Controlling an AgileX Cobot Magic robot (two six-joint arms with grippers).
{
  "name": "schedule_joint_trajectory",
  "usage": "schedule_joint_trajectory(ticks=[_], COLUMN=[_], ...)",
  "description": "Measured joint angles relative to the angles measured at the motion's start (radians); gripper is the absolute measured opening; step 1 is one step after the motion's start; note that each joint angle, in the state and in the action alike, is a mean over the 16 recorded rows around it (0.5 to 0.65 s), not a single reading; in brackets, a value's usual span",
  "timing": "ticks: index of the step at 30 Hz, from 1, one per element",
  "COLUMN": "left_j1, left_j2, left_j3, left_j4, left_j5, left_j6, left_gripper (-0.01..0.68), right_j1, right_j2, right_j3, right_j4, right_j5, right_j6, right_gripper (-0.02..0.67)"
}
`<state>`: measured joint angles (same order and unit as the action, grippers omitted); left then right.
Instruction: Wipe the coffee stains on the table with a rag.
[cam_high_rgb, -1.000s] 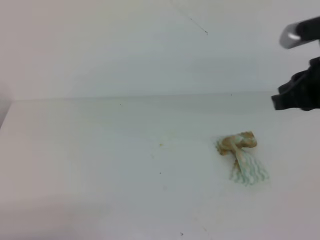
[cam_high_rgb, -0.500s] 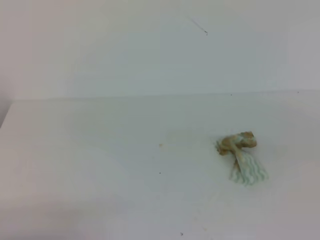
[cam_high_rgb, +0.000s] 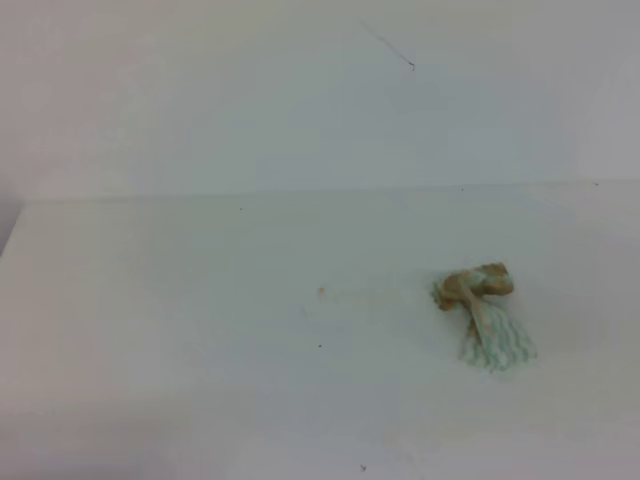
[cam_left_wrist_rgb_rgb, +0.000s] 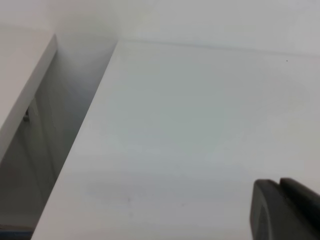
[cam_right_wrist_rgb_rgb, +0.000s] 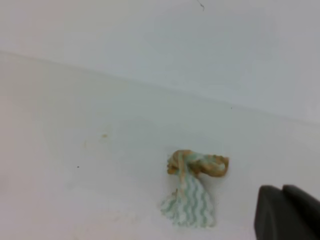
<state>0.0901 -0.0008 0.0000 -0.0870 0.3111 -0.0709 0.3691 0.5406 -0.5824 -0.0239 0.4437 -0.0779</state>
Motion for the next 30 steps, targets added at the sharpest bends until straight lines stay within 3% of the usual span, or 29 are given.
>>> schedule_joint_trajectory(ticks=[7, 14, 23, 30], left_j1=[0.000, 0.000, 0.000, 0.000], left_j2=[0.000, -0.002, -0.002, 0.000], left_j3=[0.000, 0.002, 0.002, 0.000], left_j4=[0.000, 0.000, 0.000, 0.000], left_j5=[0.000, -0.001, -0.002, -0.001], left_j6=[0.000, 0.000, 0.000, 0.000], left_gripper=[-0.002, -0.002, -0.002, -0.002], right_j1=[-0.001, -0.045, -0.186, -0.294], right_j2=[-0.012, -0.094, -0.305, -0.463], right_j3=[0.000, 0.029, 0.242, 0.466], right_j4=[-0.014, -0.118, -0.355, -0.457], right_j5=[0.026, 0.025, -0.045, -0.121], right_j6=[0.000, 0.034, 0.266, 0.447], right_gripper=[0.000, 0.000, 0.000, 0.000])
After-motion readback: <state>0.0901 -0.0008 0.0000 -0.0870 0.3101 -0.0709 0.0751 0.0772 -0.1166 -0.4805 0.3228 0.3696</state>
